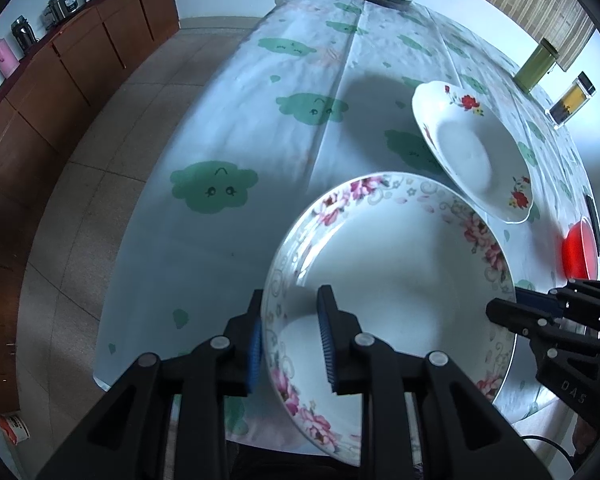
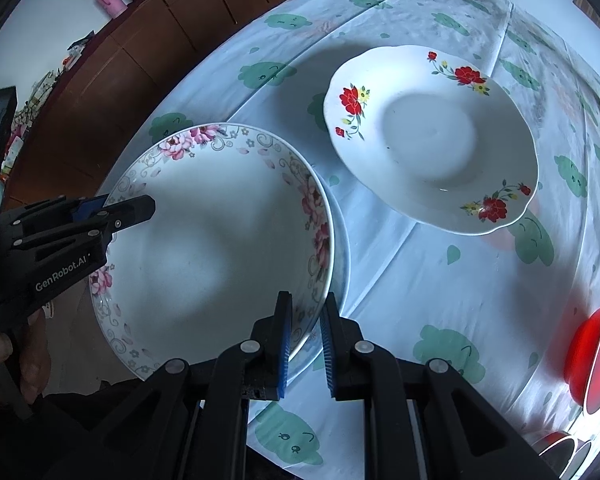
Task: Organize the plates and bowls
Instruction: 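Lower the pink-floral plate onto the blue-patterned plate with both grippers, then open both grippers and release the pink-floral plate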
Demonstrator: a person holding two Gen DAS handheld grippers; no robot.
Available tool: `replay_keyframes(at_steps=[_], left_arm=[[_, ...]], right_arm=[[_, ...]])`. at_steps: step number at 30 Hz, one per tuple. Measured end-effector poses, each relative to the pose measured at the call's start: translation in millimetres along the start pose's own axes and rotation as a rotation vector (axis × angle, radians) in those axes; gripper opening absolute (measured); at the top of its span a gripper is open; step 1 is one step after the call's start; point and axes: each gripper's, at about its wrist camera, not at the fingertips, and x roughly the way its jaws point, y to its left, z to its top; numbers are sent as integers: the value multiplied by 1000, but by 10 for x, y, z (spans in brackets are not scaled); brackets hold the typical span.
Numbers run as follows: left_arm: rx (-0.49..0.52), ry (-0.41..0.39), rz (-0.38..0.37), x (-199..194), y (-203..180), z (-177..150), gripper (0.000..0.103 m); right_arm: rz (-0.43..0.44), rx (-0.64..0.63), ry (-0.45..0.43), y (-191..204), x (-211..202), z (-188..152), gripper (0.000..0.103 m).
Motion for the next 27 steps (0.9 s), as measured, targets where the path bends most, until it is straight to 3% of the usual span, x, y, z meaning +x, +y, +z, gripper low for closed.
replay_keyframes(at_steps=[27], left_arm=[[20,29,2,49,-77,-64,25]], right_arm=[[-130,-97,-15,126,-24,-40,19]])
